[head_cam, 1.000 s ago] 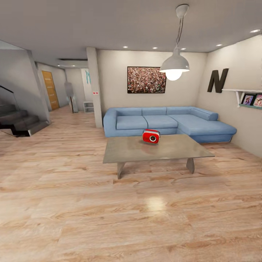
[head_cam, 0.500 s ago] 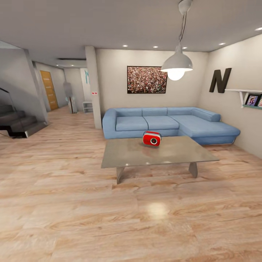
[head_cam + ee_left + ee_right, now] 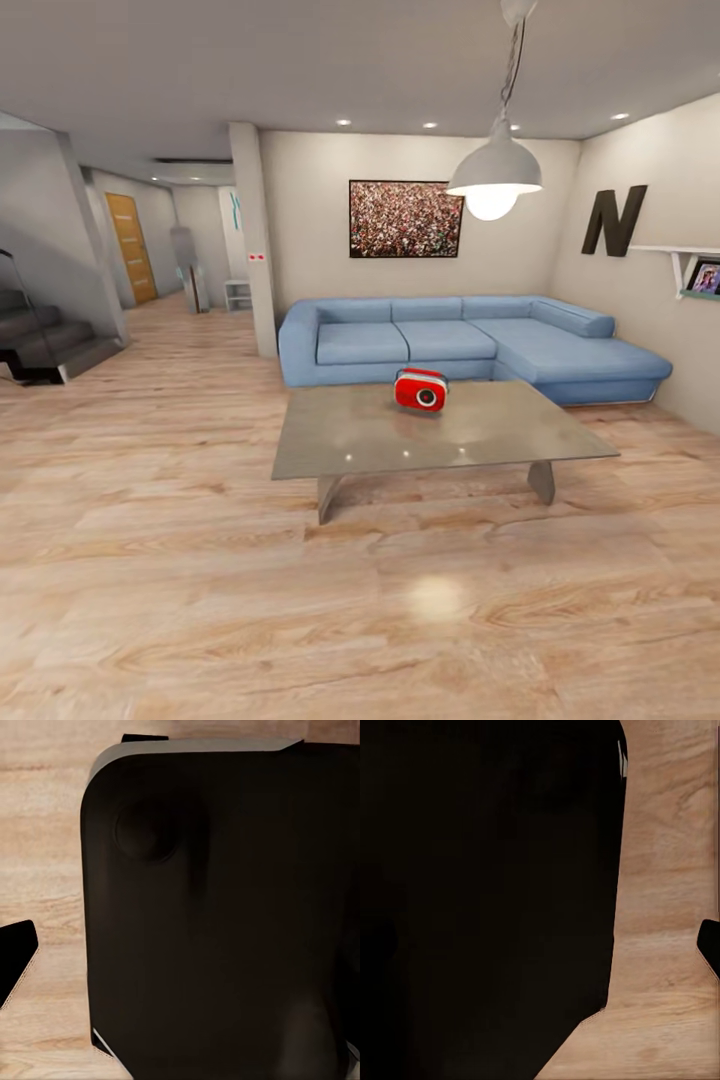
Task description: Turn on the radio receiver that's on the table in the living room.
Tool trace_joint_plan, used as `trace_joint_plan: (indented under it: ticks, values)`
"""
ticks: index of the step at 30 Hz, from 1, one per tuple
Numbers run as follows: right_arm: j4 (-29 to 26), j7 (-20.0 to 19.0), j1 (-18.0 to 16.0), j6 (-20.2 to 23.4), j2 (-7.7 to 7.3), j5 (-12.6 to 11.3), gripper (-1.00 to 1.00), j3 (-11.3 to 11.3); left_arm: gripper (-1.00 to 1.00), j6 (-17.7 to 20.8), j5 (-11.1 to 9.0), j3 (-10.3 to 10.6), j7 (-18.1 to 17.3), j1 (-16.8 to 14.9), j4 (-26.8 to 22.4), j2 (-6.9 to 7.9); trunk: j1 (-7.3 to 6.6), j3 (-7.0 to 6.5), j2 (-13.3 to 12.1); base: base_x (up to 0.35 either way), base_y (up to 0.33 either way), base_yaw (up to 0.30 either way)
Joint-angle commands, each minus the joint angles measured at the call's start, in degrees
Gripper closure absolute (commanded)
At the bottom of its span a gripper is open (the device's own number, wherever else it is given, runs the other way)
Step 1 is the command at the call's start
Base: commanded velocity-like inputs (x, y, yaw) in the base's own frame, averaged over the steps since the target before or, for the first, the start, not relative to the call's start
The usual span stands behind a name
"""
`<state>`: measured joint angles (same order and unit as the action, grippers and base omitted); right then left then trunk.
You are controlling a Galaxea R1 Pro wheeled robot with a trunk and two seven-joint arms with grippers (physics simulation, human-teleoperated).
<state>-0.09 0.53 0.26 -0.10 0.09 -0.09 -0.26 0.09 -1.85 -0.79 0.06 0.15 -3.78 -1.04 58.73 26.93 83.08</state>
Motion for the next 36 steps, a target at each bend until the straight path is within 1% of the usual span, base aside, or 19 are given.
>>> trace_joint_plan:
  ticks: [1,28,36]
  values:
    - [0.00,0.00,0.00,-0.04,0.00,0.00,-1.00,0.00,-1.00,0.00,0.00,0.00,0.09,-0.01,0.00,0.00,0.00,0.00,0.00,0.312,0.000,0.000]
    - [0.00,-0.06,0.00,-0.07,0.00,0.00,-1.00,0.01,-1.00,0.00,0.00,0.00,0.35,0.00,0.00,-0.07,0.00,0.00,0.00,0.312,0.000,-0.001]
    - [0.00,0.00,0.00,0.01,0.00,0.00,-1.00,0.00,-1.00,0.00,0.00,0.00,0.38,-0.02,0.00,-0.10,0.00,0.00,0.00,0.312,0.000,-0.203]
